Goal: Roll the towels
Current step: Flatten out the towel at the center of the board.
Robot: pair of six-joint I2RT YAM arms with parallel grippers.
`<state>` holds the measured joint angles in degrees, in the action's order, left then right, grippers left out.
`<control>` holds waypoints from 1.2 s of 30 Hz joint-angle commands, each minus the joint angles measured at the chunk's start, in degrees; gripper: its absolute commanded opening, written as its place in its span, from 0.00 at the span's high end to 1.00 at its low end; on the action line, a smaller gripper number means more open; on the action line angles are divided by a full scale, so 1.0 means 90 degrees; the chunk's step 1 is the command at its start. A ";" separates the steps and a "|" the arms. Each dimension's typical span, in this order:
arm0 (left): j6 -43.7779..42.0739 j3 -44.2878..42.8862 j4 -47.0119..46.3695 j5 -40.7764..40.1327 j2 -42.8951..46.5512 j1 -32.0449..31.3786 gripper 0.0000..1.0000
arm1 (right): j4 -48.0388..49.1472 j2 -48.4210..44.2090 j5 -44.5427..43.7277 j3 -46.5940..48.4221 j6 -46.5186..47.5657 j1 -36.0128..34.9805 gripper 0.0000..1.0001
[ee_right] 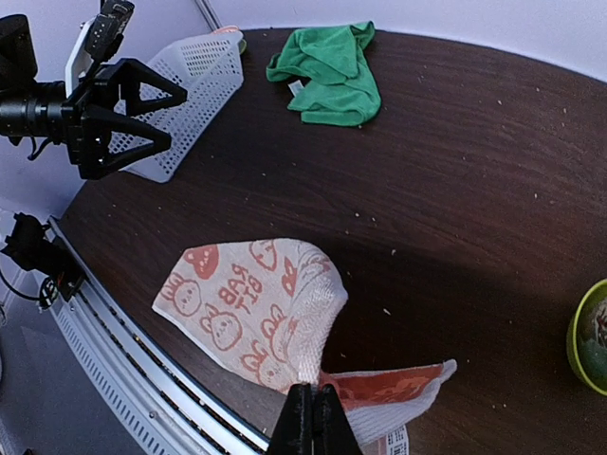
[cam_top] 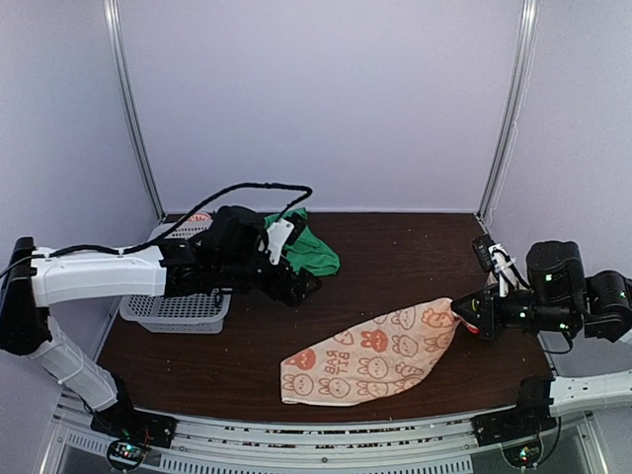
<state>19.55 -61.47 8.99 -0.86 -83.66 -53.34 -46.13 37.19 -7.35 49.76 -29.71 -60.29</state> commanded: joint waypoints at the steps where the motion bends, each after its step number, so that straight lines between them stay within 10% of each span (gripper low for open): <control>1: 0.0168 -0.0470 0.0003 0.0442 -0.0868 -0.0258 0.04 | -0.0747 -0.0243 -0.0255 -0.0294 -0.0827 0.0004 1.00; 25: -0.0475 -0.1454 0.0700 0.1575 -0.3551 -0.0530 0.13 | -0.0345 -0.0735 -0.0054 -0.0607 -0.0781 -0.0001 1.00; 30: -0.0463 -0.1364 0.0493 0.1932 -0.3563 -0.0605 0.33 | -0.0254 -0.0676 -0.0119 -0.0606 -0.0772 0.0000 1.00; 36: -0.0607 -0.1541 0.0588 0.1267 -0.3317 -0.0598 0.84 | -0.0067 -0.0582 -0.0170 -0.0503 -0.0700 -0.0001 1.00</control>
<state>15.49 -74.04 15.84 14.06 -115.50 -58.83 -49.06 31.33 -6.94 43.57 -36.42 -60.29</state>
